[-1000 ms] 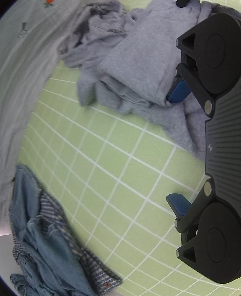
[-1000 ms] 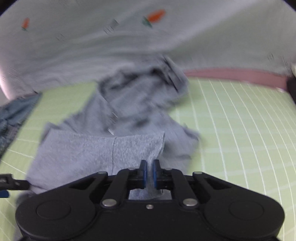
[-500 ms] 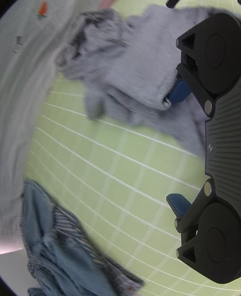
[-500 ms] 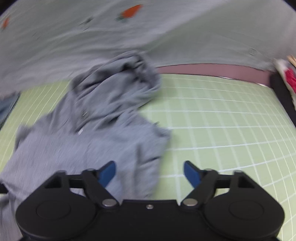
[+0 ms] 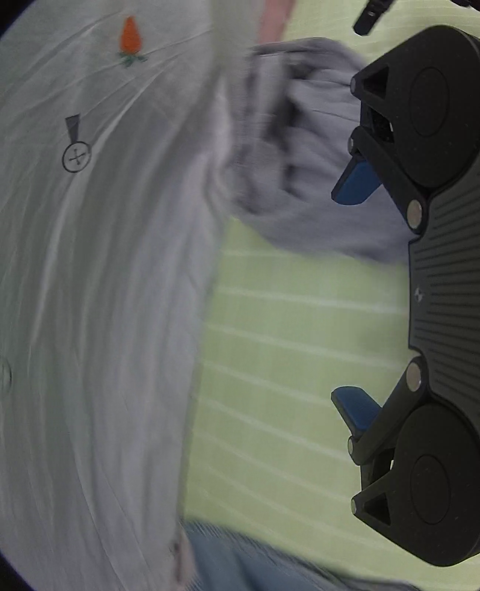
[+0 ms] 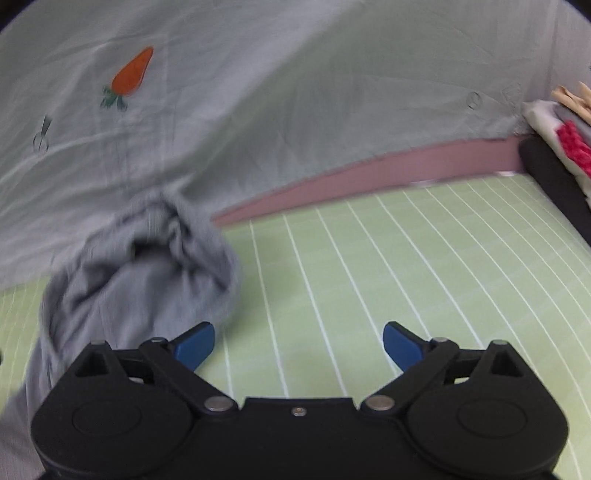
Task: Fold clothes
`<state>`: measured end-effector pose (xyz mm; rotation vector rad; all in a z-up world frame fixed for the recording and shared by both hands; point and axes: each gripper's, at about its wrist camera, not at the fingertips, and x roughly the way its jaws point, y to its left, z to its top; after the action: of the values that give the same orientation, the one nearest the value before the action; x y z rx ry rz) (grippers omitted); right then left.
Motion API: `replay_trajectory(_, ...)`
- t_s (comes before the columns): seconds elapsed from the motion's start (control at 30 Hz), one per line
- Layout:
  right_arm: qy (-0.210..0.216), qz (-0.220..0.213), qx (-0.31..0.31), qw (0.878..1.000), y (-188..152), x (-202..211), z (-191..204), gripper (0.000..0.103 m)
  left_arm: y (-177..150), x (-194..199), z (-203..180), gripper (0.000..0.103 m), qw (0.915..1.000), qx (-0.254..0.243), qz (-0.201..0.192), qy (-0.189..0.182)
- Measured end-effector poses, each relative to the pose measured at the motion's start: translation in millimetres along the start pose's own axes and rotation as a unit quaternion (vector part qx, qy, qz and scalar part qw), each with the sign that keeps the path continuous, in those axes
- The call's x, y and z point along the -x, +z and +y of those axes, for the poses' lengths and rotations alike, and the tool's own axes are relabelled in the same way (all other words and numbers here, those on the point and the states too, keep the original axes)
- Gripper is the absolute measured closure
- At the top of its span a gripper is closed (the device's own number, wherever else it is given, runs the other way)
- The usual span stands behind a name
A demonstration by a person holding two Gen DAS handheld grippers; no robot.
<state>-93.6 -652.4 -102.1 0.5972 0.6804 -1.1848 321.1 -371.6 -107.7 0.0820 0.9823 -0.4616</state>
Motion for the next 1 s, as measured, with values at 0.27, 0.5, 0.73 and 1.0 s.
replay_trajectory(0.27,-0.023,-0.004,0.035,0.999,25.5,-50.4,21.8,0.004,28.9,-63.9,-29.6,0.0,0.9961,-0.069,0.0,0.054)
replay_trajectory(0.5,-0.059,-0.001,0.102,0.993,26.9,-54.8,22.9,0.004,29.7,-78.1,-36.3,0.0,0.9966,-0.059,-0.001,0.057)
replay_trajectory(0.73,-0.081,-0.029,0.094,0.992,29.5,-20.6,10.9,0.004,27.4,-27.8,-12.9,0.0,0.9921,-0.008,-0.063,0.108)
replay_trajectory(1.0,-0.07,-0.093,0.087,0.989,26.9,61.7,6.5,0.004,-8.7,85.7,6.6,0.0,0.9871,0.048,-0.12,0.095)
